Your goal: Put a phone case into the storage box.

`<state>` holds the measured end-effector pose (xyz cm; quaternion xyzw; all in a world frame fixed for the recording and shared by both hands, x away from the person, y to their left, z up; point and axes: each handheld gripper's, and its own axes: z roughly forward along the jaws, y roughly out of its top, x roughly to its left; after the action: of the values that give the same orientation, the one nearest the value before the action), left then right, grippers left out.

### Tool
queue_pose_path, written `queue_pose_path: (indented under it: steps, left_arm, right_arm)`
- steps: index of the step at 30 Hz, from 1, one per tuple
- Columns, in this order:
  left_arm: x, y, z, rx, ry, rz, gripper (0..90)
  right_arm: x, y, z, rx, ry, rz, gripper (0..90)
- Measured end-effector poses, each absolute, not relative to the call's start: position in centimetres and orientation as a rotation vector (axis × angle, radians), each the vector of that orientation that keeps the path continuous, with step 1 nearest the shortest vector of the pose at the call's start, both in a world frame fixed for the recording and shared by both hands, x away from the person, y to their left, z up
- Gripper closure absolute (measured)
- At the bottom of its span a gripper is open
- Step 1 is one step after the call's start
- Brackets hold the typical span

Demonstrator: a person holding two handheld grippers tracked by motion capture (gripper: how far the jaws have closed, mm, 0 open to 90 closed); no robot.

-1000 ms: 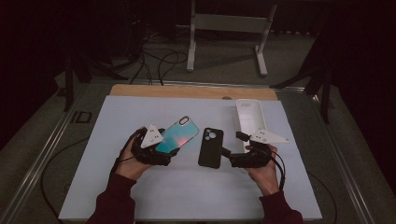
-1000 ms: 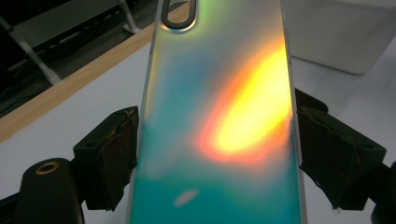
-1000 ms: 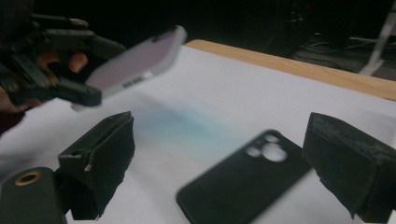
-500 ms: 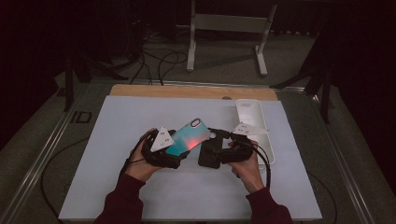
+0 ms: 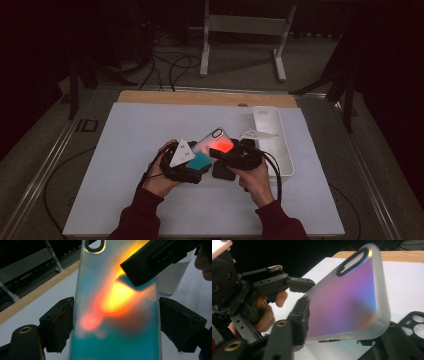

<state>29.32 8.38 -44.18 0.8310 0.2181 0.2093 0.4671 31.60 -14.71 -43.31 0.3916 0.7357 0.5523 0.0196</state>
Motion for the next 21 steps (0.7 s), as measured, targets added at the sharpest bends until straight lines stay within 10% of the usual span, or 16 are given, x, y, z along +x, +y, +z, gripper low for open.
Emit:
queue_pose_path:
  steps: [9, 11, 21]
  left_arm:
    - [29.2, 7.5, -44.8, 2.075, 0.517, 0.546, 17.0]
    - [29.2, 7.7, -44.9, 2.053, 0.508, 0.510, 25.7]
    - [29.7, 8.3, -44.8, 2.050, 0.547, 0.409, 10.0]
  right_arm:
    - [31.0, -14.2, -42.9, 1.149, 2.276, 1.798, 86.0]
    - [30.7, -14.0, -42.6, 1.109, 2.272, 1.747, 86.9]
    - [30.6, -14.2, -42.0, 1.050, 2.283, 1.706, 87.0]
